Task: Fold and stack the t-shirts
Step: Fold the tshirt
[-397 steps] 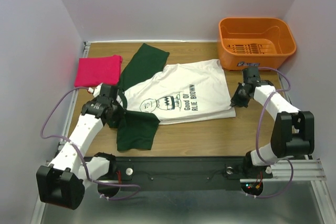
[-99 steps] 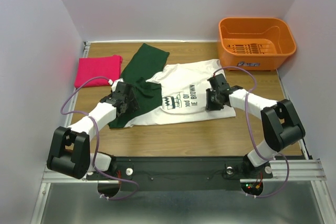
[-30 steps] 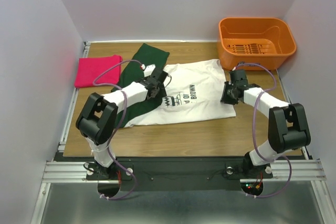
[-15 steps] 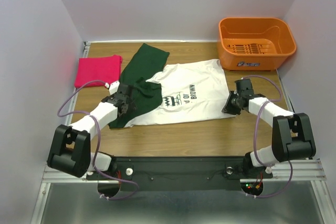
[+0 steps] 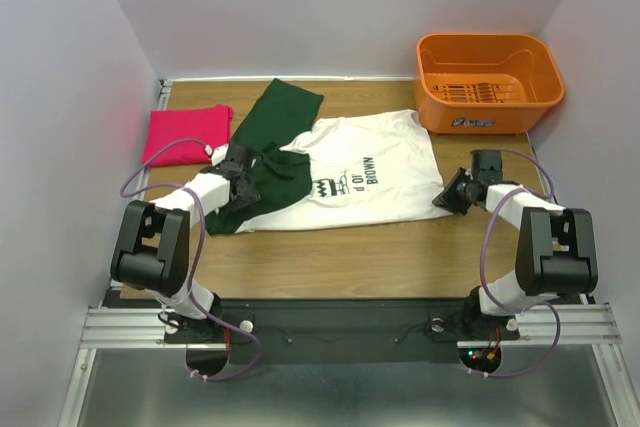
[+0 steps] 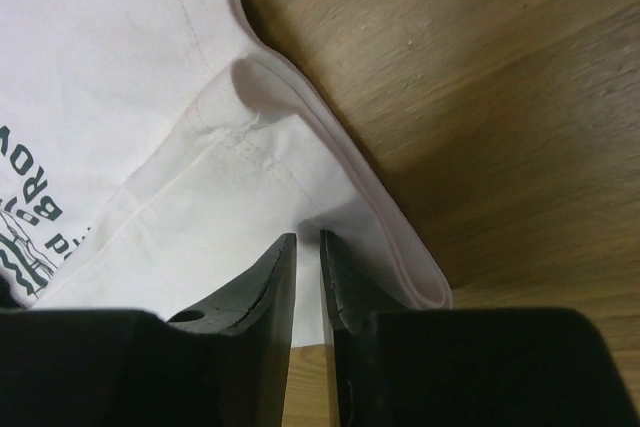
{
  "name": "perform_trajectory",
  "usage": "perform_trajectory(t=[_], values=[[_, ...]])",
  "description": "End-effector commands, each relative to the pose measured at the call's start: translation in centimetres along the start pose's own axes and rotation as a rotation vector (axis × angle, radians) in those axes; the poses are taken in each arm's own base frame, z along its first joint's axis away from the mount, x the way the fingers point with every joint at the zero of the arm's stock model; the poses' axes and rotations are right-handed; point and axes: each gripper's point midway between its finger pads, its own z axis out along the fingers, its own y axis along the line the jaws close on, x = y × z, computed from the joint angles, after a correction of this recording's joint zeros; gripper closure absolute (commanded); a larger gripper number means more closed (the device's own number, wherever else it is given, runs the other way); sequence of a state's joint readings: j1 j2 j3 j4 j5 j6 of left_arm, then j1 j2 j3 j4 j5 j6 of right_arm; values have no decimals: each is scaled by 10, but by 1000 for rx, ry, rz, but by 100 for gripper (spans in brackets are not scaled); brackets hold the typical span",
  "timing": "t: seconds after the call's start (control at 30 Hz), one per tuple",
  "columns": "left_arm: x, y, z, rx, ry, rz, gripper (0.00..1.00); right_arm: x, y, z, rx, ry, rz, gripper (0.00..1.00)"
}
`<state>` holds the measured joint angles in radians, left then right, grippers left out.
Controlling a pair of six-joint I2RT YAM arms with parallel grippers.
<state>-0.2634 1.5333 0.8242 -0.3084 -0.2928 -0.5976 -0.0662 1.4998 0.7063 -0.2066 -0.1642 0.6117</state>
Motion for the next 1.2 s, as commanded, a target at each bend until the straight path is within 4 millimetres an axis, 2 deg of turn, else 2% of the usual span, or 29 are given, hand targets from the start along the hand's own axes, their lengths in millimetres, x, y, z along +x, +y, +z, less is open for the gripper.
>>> perform_trajectory(t=[0.0,0.1,0.13,0.2,0.3,0.33,0.37,0.5,0.6,0.73,1.0,1.17], values=[[-40,-6,-15,6,-92,28,34,-11,-29,7,108,-41,-12,77],[-47,-2,-35,12,-112,-22,29,-17,-5,-4,5,-41,-52,75],[-46,5,-44,6,-117,-48,26,-18,1,-7,-17,-42,-57,74],[-42,13,-51,1,-113,-121,24,-19,14,-16,-77,-40,-61,71],[-26,43,-54,-73,-104,-243,24,-14,22,-24,-125,-22,-59,63],[-15,57,-51,-112,-88,-272,22,-11,24,-26,-138,-15,-61,60],[-13,68,-53,-126,-86,-322,22,-8,26,-27,-155,-1,-61,54],[6,91,-42,-157,-47,-464,23,-1,24,-28,-157,12,-55,48],[22,91,-30,-128,4,-519,25,1,22,-26,-152,20,-52,46],[19,75,-26,-39,12,-547,27,2,23,-27,-159,18,-60,46],[27,82,-16,-78,14,-532,30,9,15,-22,-141,39,-59,46],[25,84,-12,-90,5,-534,40,9,9,-18,-113,36,-60,46]])
